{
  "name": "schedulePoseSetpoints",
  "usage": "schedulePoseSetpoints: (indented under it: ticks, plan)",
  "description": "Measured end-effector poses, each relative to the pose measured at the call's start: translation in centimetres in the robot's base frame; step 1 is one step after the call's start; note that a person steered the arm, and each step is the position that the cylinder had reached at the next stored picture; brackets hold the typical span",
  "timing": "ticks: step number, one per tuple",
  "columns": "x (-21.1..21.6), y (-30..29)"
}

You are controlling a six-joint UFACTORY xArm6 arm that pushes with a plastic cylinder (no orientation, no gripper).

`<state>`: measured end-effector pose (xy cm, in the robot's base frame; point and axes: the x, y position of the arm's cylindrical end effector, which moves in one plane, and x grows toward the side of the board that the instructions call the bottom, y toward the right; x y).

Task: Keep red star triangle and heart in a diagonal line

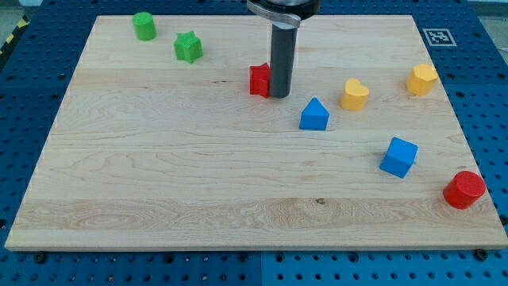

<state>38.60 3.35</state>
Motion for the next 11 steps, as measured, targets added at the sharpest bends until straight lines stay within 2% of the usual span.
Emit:
schedulePoseSetpoints:
  ticks: [2, 4, 5, 7, 8, 10, 11]
  plan:
    - [-0.1, 5.3]
    - [-2.9, -5.0]
    - [-3.5, -6.2]
    - [0.0, -4.2]
    - [2.0, -1.3]
    - [5.9, 8.4]
    - [5.9, 7.6]
